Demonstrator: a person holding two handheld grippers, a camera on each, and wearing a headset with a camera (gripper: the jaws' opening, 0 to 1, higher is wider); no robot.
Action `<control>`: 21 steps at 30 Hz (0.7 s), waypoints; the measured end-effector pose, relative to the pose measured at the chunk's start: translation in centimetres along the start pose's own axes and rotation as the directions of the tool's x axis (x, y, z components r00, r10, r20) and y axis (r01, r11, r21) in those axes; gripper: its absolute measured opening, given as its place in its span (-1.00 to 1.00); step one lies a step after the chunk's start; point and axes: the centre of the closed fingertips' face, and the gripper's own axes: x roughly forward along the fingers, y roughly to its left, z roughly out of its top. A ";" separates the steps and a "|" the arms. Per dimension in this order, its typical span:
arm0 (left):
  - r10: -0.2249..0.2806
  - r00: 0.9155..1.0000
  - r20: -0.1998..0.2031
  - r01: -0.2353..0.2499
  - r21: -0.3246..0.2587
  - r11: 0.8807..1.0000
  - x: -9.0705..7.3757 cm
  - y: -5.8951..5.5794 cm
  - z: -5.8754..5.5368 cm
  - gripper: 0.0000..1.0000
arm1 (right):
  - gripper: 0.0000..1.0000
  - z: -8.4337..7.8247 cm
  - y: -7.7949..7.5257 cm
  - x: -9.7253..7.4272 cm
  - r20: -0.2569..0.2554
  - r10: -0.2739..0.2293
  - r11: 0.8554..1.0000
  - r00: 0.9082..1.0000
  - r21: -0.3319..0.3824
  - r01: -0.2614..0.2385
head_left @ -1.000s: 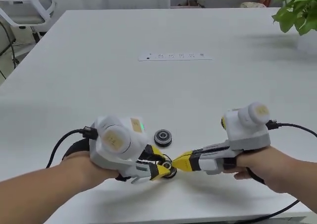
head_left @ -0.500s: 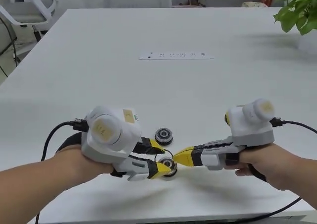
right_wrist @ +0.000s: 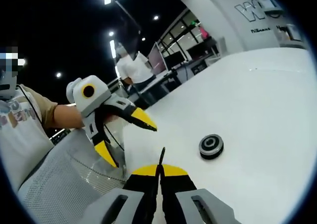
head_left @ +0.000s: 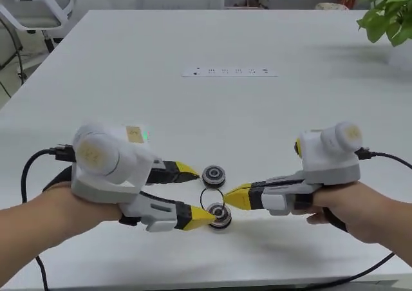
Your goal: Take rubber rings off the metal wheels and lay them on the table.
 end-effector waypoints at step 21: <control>0.108 0.993 0.043 -0.105 -0.064 0.992 -4.9 1.1 -0.5 0.46 | -1.00 1.9 -0.2 1.8 -0.007 0.032 0.999 0.999 -0.040 -0.032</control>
